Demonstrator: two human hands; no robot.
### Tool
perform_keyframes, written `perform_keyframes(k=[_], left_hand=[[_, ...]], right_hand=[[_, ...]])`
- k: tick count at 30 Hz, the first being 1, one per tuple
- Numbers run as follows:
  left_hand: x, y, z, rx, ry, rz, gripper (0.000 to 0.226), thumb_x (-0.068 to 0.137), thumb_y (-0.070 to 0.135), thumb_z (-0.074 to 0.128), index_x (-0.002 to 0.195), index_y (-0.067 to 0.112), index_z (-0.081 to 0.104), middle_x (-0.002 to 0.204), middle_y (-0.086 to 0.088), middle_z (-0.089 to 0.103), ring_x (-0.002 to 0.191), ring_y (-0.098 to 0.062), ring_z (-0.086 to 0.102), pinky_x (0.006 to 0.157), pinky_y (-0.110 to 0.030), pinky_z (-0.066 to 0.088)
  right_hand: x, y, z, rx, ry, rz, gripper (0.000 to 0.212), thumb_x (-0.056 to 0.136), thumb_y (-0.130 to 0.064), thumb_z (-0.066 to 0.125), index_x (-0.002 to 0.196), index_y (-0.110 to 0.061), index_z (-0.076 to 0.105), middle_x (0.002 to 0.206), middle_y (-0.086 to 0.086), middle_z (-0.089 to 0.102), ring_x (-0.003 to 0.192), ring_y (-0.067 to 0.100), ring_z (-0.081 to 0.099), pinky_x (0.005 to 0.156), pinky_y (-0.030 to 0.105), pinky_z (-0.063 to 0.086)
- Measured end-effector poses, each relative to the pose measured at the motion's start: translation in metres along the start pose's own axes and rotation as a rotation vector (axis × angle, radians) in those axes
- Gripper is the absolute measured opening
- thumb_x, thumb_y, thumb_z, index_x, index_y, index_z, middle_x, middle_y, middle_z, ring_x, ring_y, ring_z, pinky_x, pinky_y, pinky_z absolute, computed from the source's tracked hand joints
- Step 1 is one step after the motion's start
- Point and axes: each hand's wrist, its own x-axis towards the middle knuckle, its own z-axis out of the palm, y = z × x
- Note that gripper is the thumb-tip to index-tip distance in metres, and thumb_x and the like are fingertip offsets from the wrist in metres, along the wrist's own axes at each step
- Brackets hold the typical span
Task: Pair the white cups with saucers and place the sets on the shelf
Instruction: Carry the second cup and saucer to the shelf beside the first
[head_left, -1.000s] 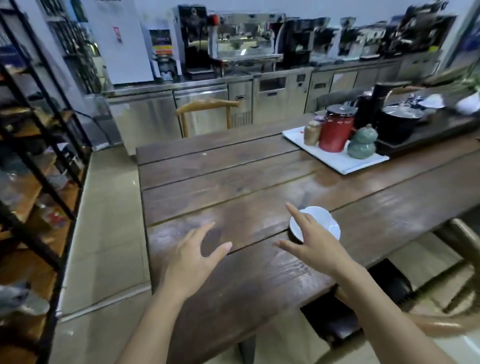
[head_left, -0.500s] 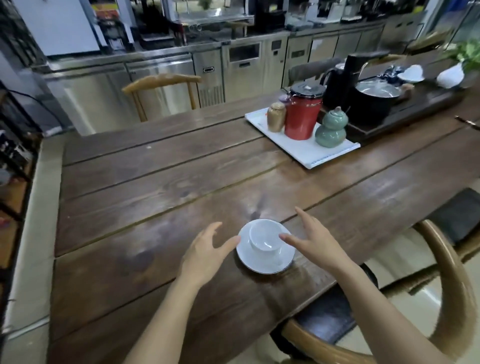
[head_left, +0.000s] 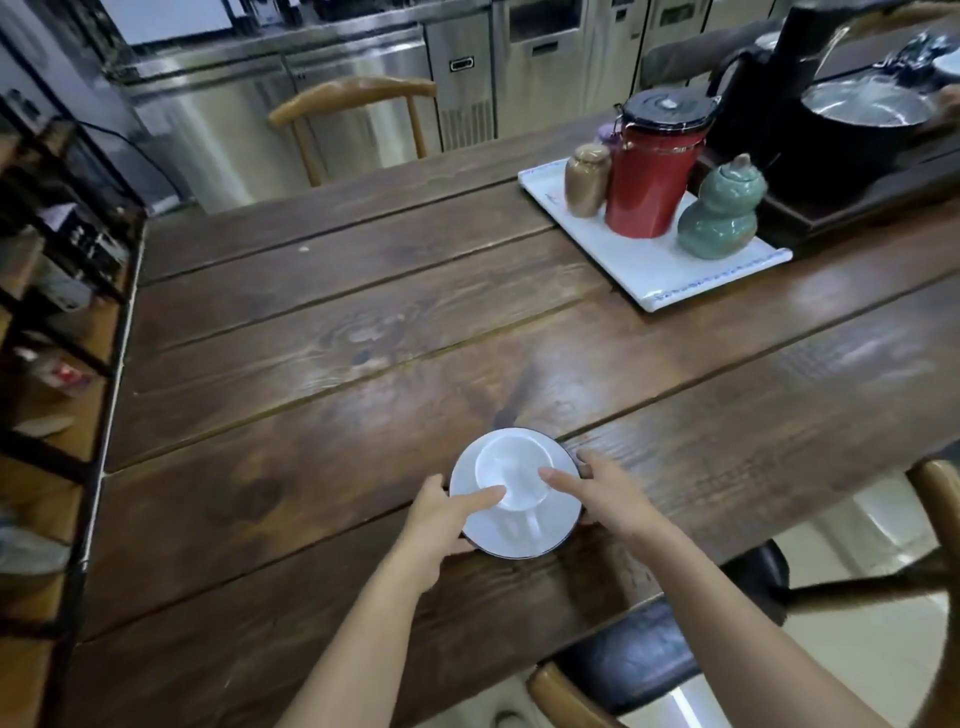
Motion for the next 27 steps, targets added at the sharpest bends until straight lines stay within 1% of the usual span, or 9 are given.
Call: perform_keyframes(k=[2,4,8,11,14,17,20,23,27], left_hand=[[0.003,0.001,-0.002,-0.090,-0.064,-0.057,0.057,0.062,0.025,0.084,0.110,0.007,0.060,0.113,-0.007,0.068,0.099,-0.022,0.065,0.073,-0.042,0.057],[0.004,0.003,-0.005,-0.107,-0.076,-0.053,0.042,0.060,0.018,0.085,0.099,0.011,0.071,0.108,-0.009,0.072,0.096,-0.025,0.067,0.076,-0.045,0.057],[-0.008,0.005,-0.015,-0.168,-0.048,-0.031,0.067,0.055,0.019,0.088,0.113,0.015,0.056,0.115,-0.008,0.064,0.103,-0.028,0.063,0.079,-0.049,0.056],[-0.025,0.004,-0.030,-0.234,-0.046,0.003,0.075,0.051,0.022,0.090,0.115,0.016,0.051,0.116,-0.009,0.063,0.099,-0.031,0.066,0.069,-0.043,0.058],[-0.048,0.001,-0.053,-0.315,0.002,0.052,0.074,0.049,0.023,0.089,0.113,0.015,0.053,0.115,-0.010,0.064,0.097,-0.032,0.067,0.067,-0.043,0.057],[-0.076,-0.010,-0.083,-0.372,0.069,0.096,0.068,0.053,0.022,0.088,0.112,0.015,0.054,0.116,-0.010,0.064,0.097,-0.032,0.067,0.065,-0.041,0.058],[-0.111,-0.032,-0.120,-0.428,0.158,0.144,0.064,0.057,0.024,0.087,0.112,0.016,0.055,0.117,-0.010,0.063,0.098,-0.030,0.066,0.063,-0.038,0.058],[-0.152,-0.065,-0.157,-0.493,0.268,0.194,0.060,0.059,0.025,0.086,0.111,0.016,0.057,0.115,-0.010,0.065,0.098,-0.030,0.067,0.067,-0.039,0.058],[-0.221,-0.122,-0.207,-0.600,0.408,0.256,0.052,0.063,0.025,0.084,0.110,0.017,0.062,0.113,-0.008,0.069,0.094,-0.027,0.070,0.065,-0.037,0.059]], right_hand=[[0.000,-0.004,0.000,0.063,-0.023,0.069,0.039,0.072,-0.041,0.072,0.102,-0.017,0.064,0.098,0.005,0.072,0.084,0.017,0.069,0.059,0.026,0.053],[-0.002,-0.006,0.001,0.113,-0.038,0.106,0.035,0.073,-0.031,0.074,0.099,-0.010,0.064,0.098,0.008,0.072,0.083,0.018,0.069,0.057,0.026,0.053],[-0.010,-0.016,0.006,0.178,-0.039,0.066,0.034,0.073,-0.026,0.076,0.099,-0.012,0.059,0.097,0.006,0.069,0.084,0.019,0.069,0.063,0.032,0.058],[-0.017,-0.030,0.017,0.195,-0.062,-0.024,0.022,0.073,-0.024,0.076,0.090,-0.017,0.063,0.081,-0.003,0.071,0.067,0.010,0.070,0.051,0.023,0.054],[-0.028,-0.049,0.040,0.169,-0.117,-0.117,0.017,0.074,-0.021,0.075,0.088,-0.017,0.066,0.065,-0.010,0.073,0.058,0.006,0.070,0.044,0.018,0.050],[-0.043,-0.067,0.073,0.111,-0.178,-0.156,0.022,0.074,-0.022,0.075,0.091,-0.012,0.068,0.072,-0.004,0.074,0.059,0.009,0.070,0.045,0.022,0.052],[-0.064,-0.081,0.116,0.033,-0.244,-0.176,0.033,0.072,-0.026,0.076,0.099,-0.007,0.068,0.088,0.008,0.073,0.075,0.021,0.072,0.060,0.036,0.058],[-0.092,-0.090,0.166,-0.018,-0.328,-0.206,0.022,0.072,-0.024,0.077,0.087,-0.009,0.071,0.081,0.007,0.074,0.075,0.026,0.072,0.072,0.045,0.057],[-0.147,-0.094,0.244,-0.055,-0.479,-0.250,0.018,0.072,-0.024,0.076,0.084,-0.011,0.072,0.077,0.002,0.076,0.065,0.016,0.072,0.059,0.032,0.057]])
